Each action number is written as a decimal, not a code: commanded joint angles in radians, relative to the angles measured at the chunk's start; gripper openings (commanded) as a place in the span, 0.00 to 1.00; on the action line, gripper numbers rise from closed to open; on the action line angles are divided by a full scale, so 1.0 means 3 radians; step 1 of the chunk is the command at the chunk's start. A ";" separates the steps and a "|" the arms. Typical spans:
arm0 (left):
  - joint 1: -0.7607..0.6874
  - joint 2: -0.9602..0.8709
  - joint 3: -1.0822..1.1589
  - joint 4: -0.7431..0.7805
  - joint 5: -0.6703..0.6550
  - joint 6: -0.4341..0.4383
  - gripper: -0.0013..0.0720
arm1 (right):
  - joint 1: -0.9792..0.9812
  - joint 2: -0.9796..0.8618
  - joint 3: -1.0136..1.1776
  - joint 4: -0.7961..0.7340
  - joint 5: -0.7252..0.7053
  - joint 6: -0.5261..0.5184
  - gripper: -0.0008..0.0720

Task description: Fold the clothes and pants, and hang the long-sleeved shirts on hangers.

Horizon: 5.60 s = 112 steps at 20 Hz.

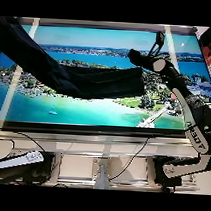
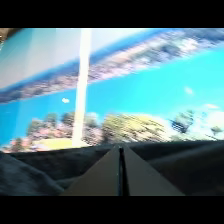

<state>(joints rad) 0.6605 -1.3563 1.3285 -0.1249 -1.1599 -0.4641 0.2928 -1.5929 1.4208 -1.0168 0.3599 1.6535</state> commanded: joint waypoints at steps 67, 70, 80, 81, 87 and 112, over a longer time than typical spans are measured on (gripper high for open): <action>-0.0198 -0.1077 -0.0025 0.3382 -0.0622 -0.1817 0.97 | 0.0295 -0.0366 0.2102 -0.0721 0.2501 -0.0696 0.04; -0.0245 -0.1347 -0.0025 0.2923 -0.0595 -0.1778 0.97 | 0.0295 -0.0366 0.2088 -0.0715 0.2435 -0.0697 0.04; -0.0645 -0.1605 -0.0024 0.2752 -0.0261 -0.1457 0.97 | 0.0295 -0.0367 0.1965 -0.0704 0.2302 -0.0698 0.04; -0.0716 -0.1605 -0.0024 0.2735 -0.0271 -0.1457 0.97 | 0.0295 -0.0367 0.1963 -0.0707 0.2302 -0.0699 0.04; -0.0919 -0.1568 0.0025 0.2530 -0.0510 -0.1443 0.09 | 0.0294 -0.0373 0.1902 -0.0951 0.2304 -0.0807 0.04; -0.1709 0.0034 0.0451 0.1812 -0.0673 -0.1443 0.09 | 0.1377 -0.1600 0.1298 0.0743 0.1891 -0.0577 0.04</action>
<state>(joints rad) 0.1593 -1.3430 1.4628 0.4454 -1.3914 -0.8978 0.6395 -2.0598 1.7855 -0.8368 0.8234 1.5806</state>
